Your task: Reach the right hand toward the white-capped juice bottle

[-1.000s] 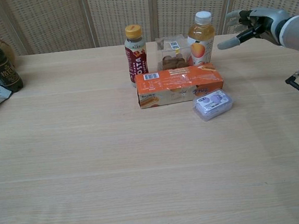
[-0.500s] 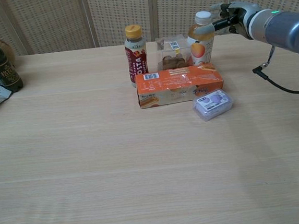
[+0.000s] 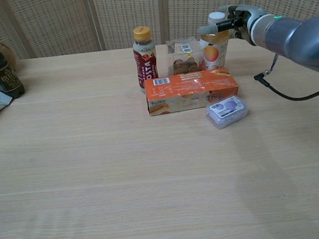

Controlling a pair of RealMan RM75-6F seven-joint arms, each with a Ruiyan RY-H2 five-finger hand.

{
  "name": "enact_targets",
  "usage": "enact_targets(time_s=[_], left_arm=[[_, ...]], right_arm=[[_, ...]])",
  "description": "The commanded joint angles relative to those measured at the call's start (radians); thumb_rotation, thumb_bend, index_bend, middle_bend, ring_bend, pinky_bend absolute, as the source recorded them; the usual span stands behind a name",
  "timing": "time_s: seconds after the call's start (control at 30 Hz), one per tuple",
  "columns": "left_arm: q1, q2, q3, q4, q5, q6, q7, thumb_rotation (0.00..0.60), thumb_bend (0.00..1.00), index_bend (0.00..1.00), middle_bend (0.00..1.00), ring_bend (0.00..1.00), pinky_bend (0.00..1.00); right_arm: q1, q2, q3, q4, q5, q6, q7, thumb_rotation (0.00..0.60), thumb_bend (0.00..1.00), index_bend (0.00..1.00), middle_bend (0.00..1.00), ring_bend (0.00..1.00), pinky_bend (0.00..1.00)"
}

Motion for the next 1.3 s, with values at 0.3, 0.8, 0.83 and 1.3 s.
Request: enact_targets(time_s=[0.3,0.8,0.83,1.3], left_arm=[[0.002,0.000,-0.005,0.002,-0.004,0.011,-0.005,0.600,0.00,0.06,0.00,0.00,0.00],[0.001,0.004,0.002,0.002,0.016,0.016,-0.018,0.600,0.00,0.07,0.00,0.00,0.00],[0.001,0.005,0.003,0.002,0.018,0.017,-0.019,0.600,0.00,0.07,0.00,0.00,0.00],[0.000,0.013,0.010,0.002,0.035,0.020,-0.035,0.600,0.00,0.07,0.00,0.00,0.00]], right_arm=[[0.045,-0.117,0.029,0.169,0.019,0.111,-0.002,0.600,0.00,0.48,0.71,0.63,0.60],[0.034,-0.043,0.055,0.046,0.001,0.247,-0.018,0.600,0.01,0.59,0.81,0.74,0.72],[0.035,-0.031,0.060,0.023,0.002,0.261,-0.030,0.600,0.01,0.59,0.81,0.74,0.72],[0.011,0.182,0.173,-0.468,0.078,0.461,-0.317,0.600,0.03,0.59,0.81,0.74,0.72]])
